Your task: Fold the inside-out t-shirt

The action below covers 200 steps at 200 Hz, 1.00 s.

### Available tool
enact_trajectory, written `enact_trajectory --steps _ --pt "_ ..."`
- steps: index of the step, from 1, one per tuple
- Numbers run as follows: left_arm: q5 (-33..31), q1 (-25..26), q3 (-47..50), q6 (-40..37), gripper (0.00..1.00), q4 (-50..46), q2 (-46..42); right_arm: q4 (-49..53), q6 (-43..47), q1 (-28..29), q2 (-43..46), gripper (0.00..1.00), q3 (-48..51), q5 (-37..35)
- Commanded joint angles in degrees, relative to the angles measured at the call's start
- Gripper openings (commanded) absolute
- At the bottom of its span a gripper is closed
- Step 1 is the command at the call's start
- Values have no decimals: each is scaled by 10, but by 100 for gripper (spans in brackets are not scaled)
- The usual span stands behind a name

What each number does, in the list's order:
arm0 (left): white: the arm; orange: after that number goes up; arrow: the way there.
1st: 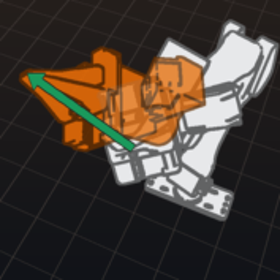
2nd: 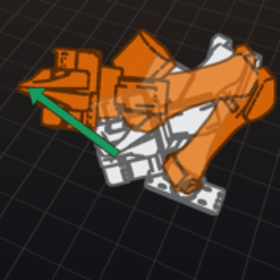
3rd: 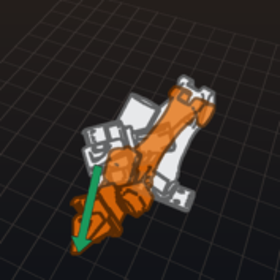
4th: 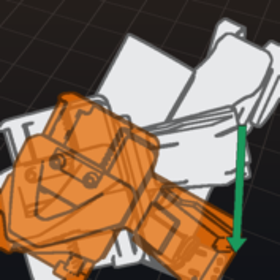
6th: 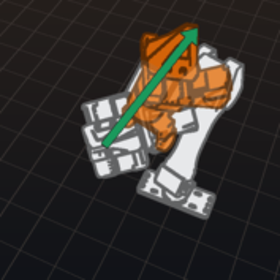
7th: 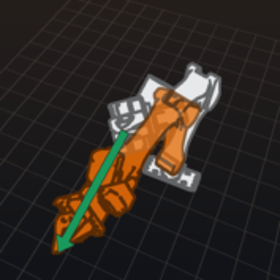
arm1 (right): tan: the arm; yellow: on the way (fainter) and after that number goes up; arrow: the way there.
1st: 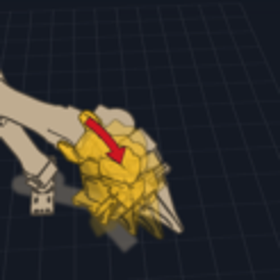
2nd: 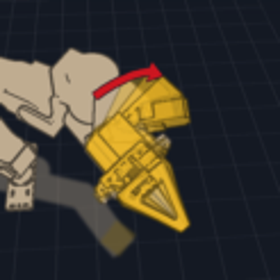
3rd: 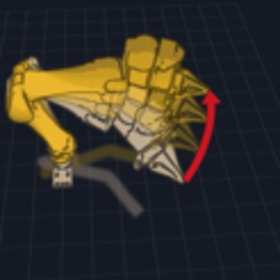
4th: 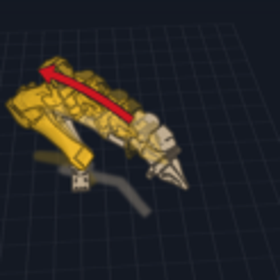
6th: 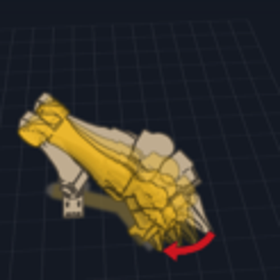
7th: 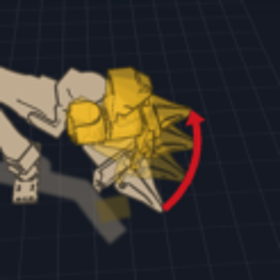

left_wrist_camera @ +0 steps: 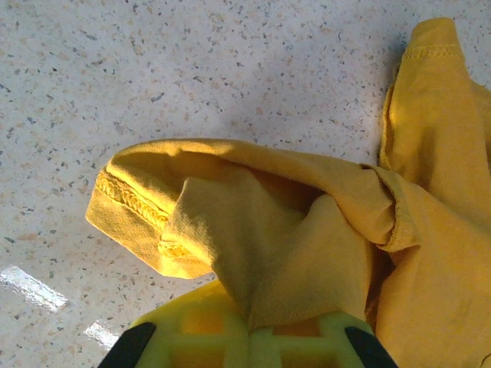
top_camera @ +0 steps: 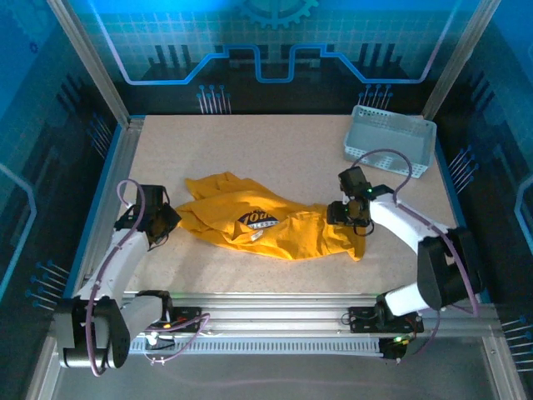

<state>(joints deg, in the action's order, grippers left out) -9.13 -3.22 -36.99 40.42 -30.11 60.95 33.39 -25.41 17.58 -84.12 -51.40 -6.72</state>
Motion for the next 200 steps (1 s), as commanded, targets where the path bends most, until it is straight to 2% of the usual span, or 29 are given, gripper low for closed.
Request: enact_trajectory --steps 1,32,50,62,83,100,136,167,200 --pt "11 -5 -10 -7 0 5 1 -45 13 4 -27 63 -26 38" --pt "15 -5 -6 -6 0 8 0 -62 16 5 -69 57 -33 60" --pt "20 -6 -6 -6 0 9 1 -65 18 5 -85 50 -33 59" --pt "23 -6 -8 -8 0 7 1 -65 18 5 -87 40 -33 56" --pt "29 -6 -8 -12 0 9 -9 -57 11 5 -59 12 -26 24" --pt "36 -6 -8 -12 0 12 -23 -47 7 5 -9 0 -18 -14" --pt "52 -7 -26 -12 0 6 -66 -6 15 2 121 0 -26 -79" --pt "67 -7 -64 -10 0 -1 -123 31 28 -6 213 0 -63 -94" --pt "71 -8 -107 -10 0 -24 -149 67 30 -10 262 0 -103 -89"
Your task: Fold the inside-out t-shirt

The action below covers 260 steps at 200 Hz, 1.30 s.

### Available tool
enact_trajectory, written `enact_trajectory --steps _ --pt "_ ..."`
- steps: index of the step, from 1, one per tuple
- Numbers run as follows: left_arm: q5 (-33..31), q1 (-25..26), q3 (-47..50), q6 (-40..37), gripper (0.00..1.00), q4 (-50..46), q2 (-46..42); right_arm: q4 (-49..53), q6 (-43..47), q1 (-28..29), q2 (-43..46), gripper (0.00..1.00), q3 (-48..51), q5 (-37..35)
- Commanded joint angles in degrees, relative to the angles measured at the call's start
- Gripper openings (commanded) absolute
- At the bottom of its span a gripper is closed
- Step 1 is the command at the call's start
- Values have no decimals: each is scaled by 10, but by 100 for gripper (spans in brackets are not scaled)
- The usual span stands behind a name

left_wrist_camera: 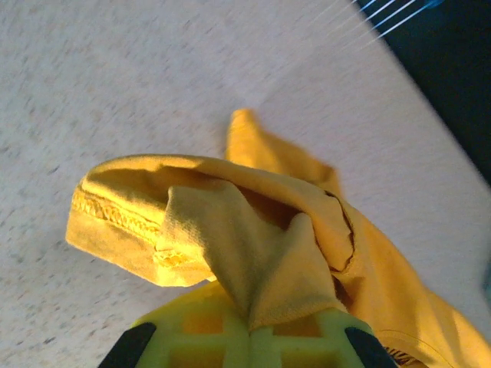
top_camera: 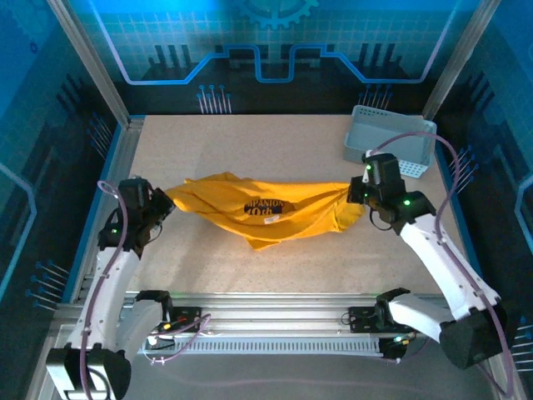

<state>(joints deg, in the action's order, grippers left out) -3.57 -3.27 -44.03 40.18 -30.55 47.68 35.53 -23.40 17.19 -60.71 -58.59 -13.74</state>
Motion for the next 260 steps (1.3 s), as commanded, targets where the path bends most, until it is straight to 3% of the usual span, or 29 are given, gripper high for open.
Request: enact_trajectory --steps 1,43,95,162,210,241,260 --pt "16 -7 -38 -8 0 -21 -17 46 10 -6 29 0 -32 -20" --pt "21 -7 -96 -20 0 -47 -48 90 26 -9 87 0 -96 -33" --pt "26 -7 -266 -30 0 -56 -99 154 56 -14 126 0 -348 -13" --pt "67 -7 -420 -27 0 -10 -137 181 73 -13 83 0 -627 18" --pt "118 -7 -342 27 0 33 -97 131 91 -13 2 0 -646 0" --pt "151 -6 -231 49 0 66 -13 84 104 -16 -88 0 -579 -39" --pt "151 -6 -160 48 0 86 54 53 92 -31 -137 0 -513 -23"
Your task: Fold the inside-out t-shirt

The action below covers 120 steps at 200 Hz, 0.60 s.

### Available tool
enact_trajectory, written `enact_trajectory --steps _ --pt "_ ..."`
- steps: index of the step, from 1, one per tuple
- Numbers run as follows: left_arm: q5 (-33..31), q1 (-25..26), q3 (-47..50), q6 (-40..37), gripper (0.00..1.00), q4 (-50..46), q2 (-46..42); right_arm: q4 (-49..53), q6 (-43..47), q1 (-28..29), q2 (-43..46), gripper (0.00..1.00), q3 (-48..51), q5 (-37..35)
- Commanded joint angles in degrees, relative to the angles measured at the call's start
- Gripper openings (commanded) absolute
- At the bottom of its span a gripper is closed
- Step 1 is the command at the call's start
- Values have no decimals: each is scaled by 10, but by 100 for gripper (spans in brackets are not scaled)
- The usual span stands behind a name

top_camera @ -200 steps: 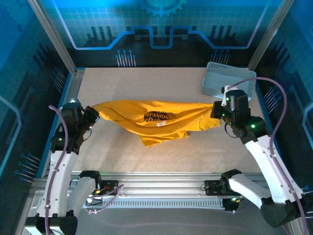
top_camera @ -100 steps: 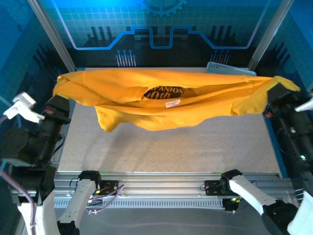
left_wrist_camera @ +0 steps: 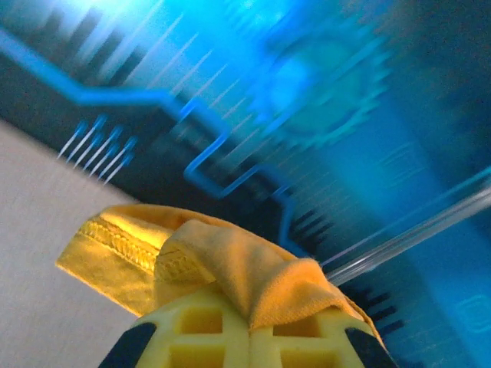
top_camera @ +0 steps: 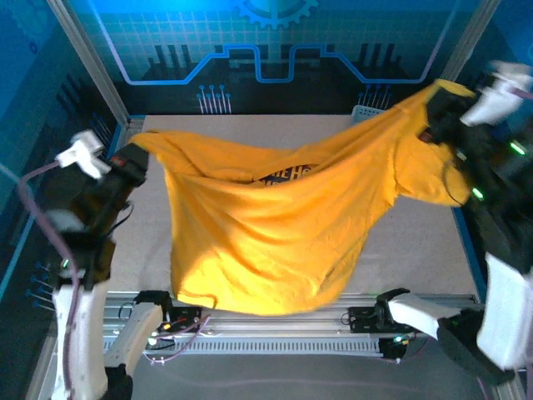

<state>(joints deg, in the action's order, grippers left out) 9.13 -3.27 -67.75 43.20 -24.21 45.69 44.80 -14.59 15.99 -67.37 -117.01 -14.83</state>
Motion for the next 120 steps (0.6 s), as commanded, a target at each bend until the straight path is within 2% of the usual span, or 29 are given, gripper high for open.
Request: enact_trajectory --steps 1,24,49,65,84,101,120 --pt "24 -6 81 18 0 23 78 -42 3 -20 -72 0 76 -10" --pt "11 -6 128 6 0 29 181 -96 -24 -47 -126 0 165 26" --pt "15 -6 124 0 0 10 312 -104 -43 -69 -199 0 193 42" --pt "21 -7 120 -1 2 16 365 -114 -43 -73 -238 0 209 51" --pt "2 -7 117 -12 19 19 396 -111 -44 -77 -276 0 211 52" --pt "-20 -6 105 -26 26 3 403 -103 -42 -77 -301 0 213 56" --pt "-73 17 84 -55 52 -30 389 -116 -44 -77 -297 0 242 73"
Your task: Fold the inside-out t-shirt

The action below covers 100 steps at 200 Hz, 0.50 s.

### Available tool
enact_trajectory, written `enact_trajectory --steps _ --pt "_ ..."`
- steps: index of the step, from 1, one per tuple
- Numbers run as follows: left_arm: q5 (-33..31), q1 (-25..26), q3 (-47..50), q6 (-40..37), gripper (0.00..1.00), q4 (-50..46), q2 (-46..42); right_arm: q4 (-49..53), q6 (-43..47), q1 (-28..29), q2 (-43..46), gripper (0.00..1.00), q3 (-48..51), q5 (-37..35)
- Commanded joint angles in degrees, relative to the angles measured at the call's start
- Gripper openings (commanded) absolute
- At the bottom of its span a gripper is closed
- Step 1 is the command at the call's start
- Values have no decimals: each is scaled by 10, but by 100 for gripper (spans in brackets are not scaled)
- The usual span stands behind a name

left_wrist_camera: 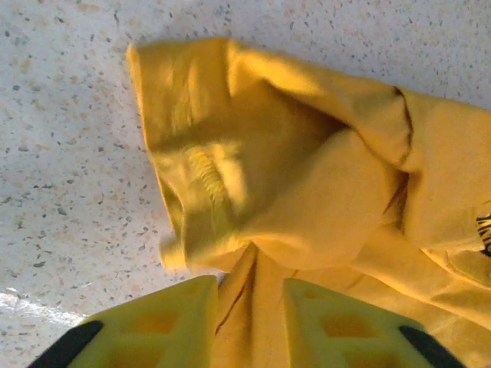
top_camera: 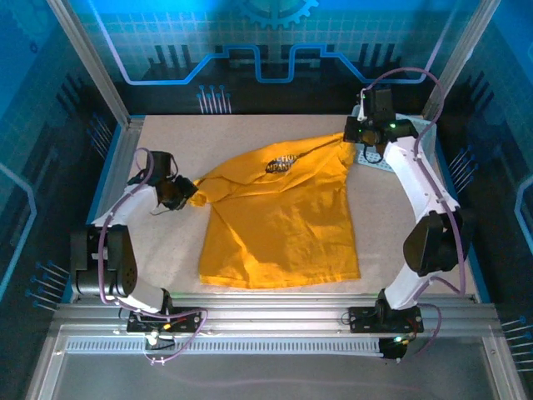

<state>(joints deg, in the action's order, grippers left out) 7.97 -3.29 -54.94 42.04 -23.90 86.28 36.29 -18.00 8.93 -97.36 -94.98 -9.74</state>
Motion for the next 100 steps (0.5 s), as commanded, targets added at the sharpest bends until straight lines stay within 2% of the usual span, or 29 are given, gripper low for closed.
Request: enact_trajectory --steps 1,20,49,73,100 --pt "-67 21 -46 -46 53 -36 -17 -32 -10 -7 4 0 23 23" --pt "-161 99 -85 -87 61 -78 -29 -50 -12 -7 19 0 51 37" --pt "-168 192 -137 -149 73 -60 22 -53 -11 -7 18 0 59 37" --pt "-193 217 -207 -174 77 -84 123 -55 -12 -7 11 0 56 41" --pt "-273 213 -267 -180 84 -114 211 -59 -9 -8 -2 0 44 40"
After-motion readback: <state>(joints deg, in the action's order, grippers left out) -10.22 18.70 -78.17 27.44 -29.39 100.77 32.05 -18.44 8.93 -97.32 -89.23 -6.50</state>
